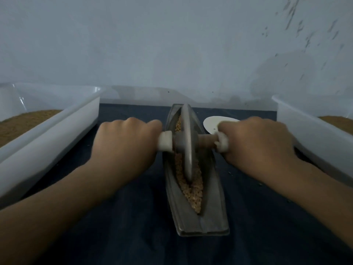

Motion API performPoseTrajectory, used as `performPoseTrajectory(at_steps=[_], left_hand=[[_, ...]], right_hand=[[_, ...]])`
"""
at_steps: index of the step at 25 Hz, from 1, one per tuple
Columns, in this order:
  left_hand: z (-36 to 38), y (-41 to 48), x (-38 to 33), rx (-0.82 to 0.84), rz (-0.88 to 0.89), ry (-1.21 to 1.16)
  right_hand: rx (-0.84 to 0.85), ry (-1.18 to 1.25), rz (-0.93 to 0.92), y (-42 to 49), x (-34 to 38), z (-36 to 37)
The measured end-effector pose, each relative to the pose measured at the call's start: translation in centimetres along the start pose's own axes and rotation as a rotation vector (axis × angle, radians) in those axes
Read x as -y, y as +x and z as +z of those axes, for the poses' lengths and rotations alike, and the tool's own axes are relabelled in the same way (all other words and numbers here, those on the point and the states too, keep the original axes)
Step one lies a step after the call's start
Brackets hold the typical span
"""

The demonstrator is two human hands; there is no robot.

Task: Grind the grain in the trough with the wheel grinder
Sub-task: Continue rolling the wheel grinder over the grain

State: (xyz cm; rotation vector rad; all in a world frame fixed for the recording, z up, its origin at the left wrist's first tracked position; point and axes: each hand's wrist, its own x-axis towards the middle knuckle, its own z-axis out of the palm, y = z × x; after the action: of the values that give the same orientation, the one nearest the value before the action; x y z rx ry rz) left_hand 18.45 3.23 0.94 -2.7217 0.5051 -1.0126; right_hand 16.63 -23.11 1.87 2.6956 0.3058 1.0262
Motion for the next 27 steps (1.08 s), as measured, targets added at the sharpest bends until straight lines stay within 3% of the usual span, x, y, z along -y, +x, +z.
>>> performPoseTrajectory(at_steps=[3, 6, 7, 10, 12, 16, 19, 24, 27], left_hand=[[1.7, 3.7, -0.7, 0.094, -0.173, -0.069], [1.8, 4.2, -0.4, 0.158, -0.193, -0.104], [1.2, 3.0, -0.2, 0.104, -0.132, -0.086], [-1.0, -0.9, 0.1, -0.084, 0.056, -0.011], [-0.8, -0.9, 0.3, -0.074, 0.071, -0.001], [0.6, 3.7, -1.3, 0.054, -0.105, 0.076], [0.3, 5.9, -1.1, 0.125, -0.065, 0.038], [-0.8, -0.6, -0.1, -0.123, 0.132, 0.052], [0.4, 0.6, -0.4, -0.024, -0.003, 0.030]], right_hand=[[0.211, -0.047, 0.092, 5.8, 1.4, 0.8], [0.293, -0.008, 0.052, 6.7, 1.1, 0.4], [0.273, -0.003, 0.011, 5.0, 0.7, 0.0], [0.003, 0.021, -0.044, -0.9, 0.0, -1.2], [-0.053, 0.063, -0.029, -1.0, -0.6, -0.7], [0.183, 0.066, 0.131, 4.0, 1.1, 1.9], [0.337, 0.181, 0.175, 5.1, 0.8, 1.6], [-0.071, 0.022, -0.018, -2.3, -0.5, -0.9], [0.029, -0.056, 0.022, 0.5, 0.1, 0.3]])
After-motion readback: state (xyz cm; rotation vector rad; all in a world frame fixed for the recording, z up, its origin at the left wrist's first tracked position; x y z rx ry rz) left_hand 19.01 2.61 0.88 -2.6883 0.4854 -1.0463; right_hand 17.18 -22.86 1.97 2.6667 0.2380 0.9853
